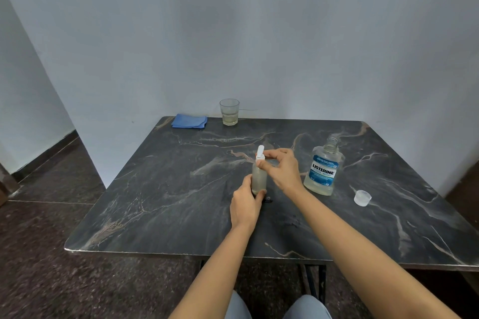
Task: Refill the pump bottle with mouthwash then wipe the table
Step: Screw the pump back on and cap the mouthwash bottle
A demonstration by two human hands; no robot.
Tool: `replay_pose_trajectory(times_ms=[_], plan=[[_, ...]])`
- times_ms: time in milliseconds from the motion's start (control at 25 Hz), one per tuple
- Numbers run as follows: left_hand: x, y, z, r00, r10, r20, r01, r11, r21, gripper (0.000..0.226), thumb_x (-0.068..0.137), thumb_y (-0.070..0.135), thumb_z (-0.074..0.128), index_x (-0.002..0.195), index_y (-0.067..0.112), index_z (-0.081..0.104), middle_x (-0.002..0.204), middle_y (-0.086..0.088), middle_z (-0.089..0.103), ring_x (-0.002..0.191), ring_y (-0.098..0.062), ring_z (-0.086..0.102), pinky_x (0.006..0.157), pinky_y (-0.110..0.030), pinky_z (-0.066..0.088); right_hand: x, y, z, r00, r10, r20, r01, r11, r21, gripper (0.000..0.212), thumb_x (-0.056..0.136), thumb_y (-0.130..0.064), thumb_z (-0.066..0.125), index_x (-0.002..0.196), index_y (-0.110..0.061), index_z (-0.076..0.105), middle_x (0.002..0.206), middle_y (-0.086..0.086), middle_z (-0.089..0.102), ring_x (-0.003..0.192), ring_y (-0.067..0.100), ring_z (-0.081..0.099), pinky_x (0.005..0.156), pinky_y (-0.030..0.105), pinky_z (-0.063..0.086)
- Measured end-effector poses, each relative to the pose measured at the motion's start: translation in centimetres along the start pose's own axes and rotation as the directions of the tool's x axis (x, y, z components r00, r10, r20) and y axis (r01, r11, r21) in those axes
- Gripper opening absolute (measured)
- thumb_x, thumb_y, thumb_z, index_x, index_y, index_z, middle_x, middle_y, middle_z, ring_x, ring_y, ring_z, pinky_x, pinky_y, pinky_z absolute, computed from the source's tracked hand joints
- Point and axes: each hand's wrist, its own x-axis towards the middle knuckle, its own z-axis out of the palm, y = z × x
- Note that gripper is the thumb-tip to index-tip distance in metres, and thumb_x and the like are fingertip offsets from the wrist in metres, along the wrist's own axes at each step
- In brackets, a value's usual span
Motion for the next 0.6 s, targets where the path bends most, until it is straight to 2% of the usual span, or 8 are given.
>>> replay_pose_trajectory(times_ms=[160,320,520,600], plan=[[0.1,0.0,0.1,1.0,-0.015,0.0,0.015,1.0,-0.013,0.04,0.086,0.029,0.068,0.122,0.026,0.05,0.104,0.002,0.069,0.095,-0.017,0.065,0.081,-0.041,0.055,-1.1,-1.2,0.3,0.992,0.057,-0.108,-0.063,0.997,-0.05,0.03,0.079,-0.04,0.072,0.107,-0.031,0.07,0.113,-0.004,0.04,0.119,0.023,0.033,0.103,0.038,0.034],[0.2,0.0,0.1,1.0,-0.018,0.008,0.018,1.0,-0.009,0.041,0.086,0.029,0.067,0.122,0.026,0.049,0.105,0.001,0.068,0.096,-0.017,0.065,0.082,-0.042,0.055,-1.9,-1.9,0.1,0.979,0.102,-0.174,-0.117,0.99,-0.078,0.03,0.08,-0.042,0.07,0.108,-0.033,0.07,0.109,-0.005,0.036,0.118,0.022,0.032,0.104,0.039,0.032],[0.0,0.1,0.1,1.0,-0.03,0.004,0.03,0.999,-0.021,0.04,0.085,0.03,0.068,0.12,0.025,0.05,0.105,0.002,0.068,0.096,-0.017,0.065,0.081,-0.043,0.055,-2.4,-2.6,0.6,0.963,0.129,-0.236,-0.153,0.984,-0.088,0.032,0.081,-0.043,0.068,0.112,-0.032,0.069,0.113,-0.003,0.046,0.119,0.018,0.035,0.102,0.035,0.025],[-0.1,0.1,-0.1,0.999,-0.038,0.009,0.038,0.998,-0.051,0.039,0.084,0.03,0.069,0.118,0.026,0.052,0.104,0.004,0.068,0.095,-0.015,0.064,0.082,-0.042,0.055,-2.4,-2.4,0.8,0.966,0.119,-0.23,-0.133,0.99,-0.045,0.032,0.081,-0.043,0.069,0.111,-0.031,0.069,0.112,-0.007,0.059,0.118,0.014,0.04,0.097,0.034,0.024]])
